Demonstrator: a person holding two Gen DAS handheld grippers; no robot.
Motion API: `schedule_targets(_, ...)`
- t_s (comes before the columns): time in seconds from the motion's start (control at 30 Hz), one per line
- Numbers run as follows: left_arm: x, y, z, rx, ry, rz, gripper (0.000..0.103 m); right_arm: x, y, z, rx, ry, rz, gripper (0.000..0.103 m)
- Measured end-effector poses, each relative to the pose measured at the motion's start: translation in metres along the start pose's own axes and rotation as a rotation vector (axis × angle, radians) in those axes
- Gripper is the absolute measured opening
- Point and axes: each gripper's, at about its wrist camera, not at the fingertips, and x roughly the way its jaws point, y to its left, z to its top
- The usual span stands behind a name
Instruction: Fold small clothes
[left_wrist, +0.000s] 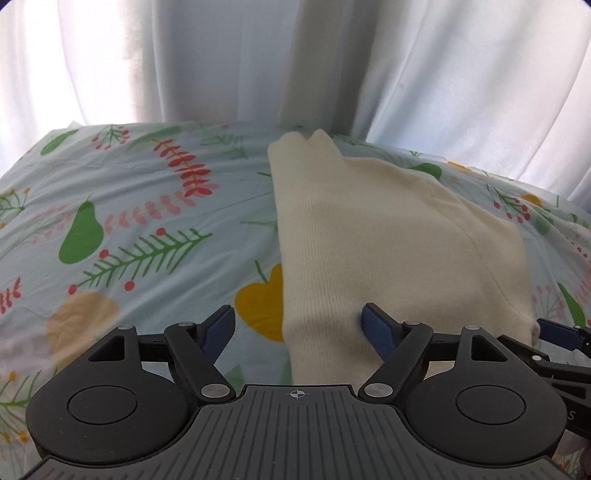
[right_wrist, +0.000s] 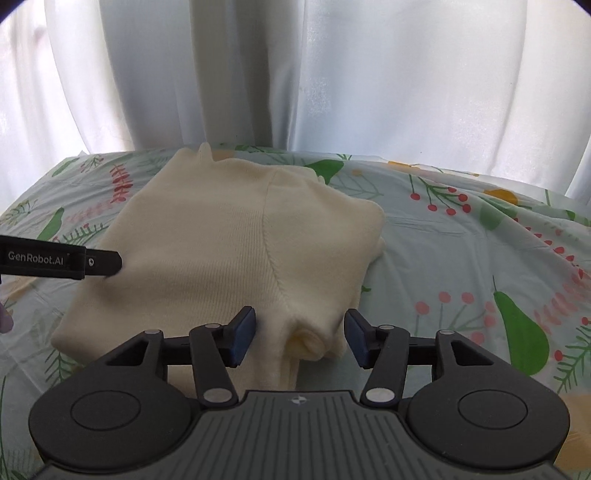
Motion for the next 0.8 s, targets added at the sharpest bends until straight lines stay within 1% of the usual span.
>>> schedule_targets(0.03, -0.001, -0.001, -0.004, 0.012, 0.019, 0.004, 0.083, -0.002, 0.001, -0.004, -0.009, 0.034, -0.006, 0.060)
schedule_targets(0.1, -0.004, -0.003, -0.016, 0.045, 0.060, 0.017, 0.083, -0.014, 0.001, -0.014, -0.003, 0.050, 0.002, 0.061)
schedule_targets(0.13, -0.009, -0.003, -0.022, 0.050, 0.058, 0.021, 0.083, -0.023, 0.002, -0.019, -0.006, 0.056, 0.014, 0.062)
schedule_targets(0.2, -0.021, -0.004, -0.033, 0.062, 0.054, 0.031, 0.082, -0.040, 0.005, -0.029, -0.019, 0.079, 0.036, 0.071)
schedule_targets(0.27, -0.034, -0.003, -0.042, 0.072, 0.052, 0.034, 0.082, -0.055, 0.009, -0.041, -0.021, 0.082, 0.061, 0.089)
schedule_targets(0.3, -0.039, -0.004, -0.046, 0.076, 0.058, 0.037, 0.083, -0.063, 0.012, -0.047, -0.024, 0.084, 0.079, 0.092)
schedule_targets(0.37, -0.049, -0.006, -0.053, 0.085, 0.077, 0.045, 0.085, -0.076, 0.018, -0.058, -0.029, 0.077, 0.083, 0.099)
schedule_targets(0.5, -0.067, -0.011, -0.065, 0.106, 0.103, 0.038, 0.088, -0.093, 0.029, -0.063, -0.033, 0.086, 0.059, 0.099)
schedule_targets(0.53, -0.070, -0.012, -0.067, 0.106, 0.109, 0.037, 0.088, -0.094, 0.030, -0.061, -0.018, 0.105, 0.042, 0.099)
schedule_targets(0.6, -0.076, -0.014, -0.068, 0.105, 0.110, 0.040, 0.089, -0.088, 0.032, -0.053, -0.007, 0.188, 0.004, 0.099)
schedule_targets(0.63, -0.078, -0.015, -0.069, 0.106, 0.107, 0.046, 0.090, -0.086, 0.032, -0.050, -0.006, 0.215, -0.008, 0.099)
schedule_targets(0.73, -0.084, -0.016, -0.067, 0.117, 0.097, 0.075, 0.090, -0.084, 0.030, -0.045, 0.031, 0.242, -0.016, 0.099)
schedule_targets(0.8, -0.084, -0.016, -0.063, 0.122, 0.099, 0.078, 0.093, -0.081, 0.029, -0.039, 0.063, 0.265, -0.030, 0.099)
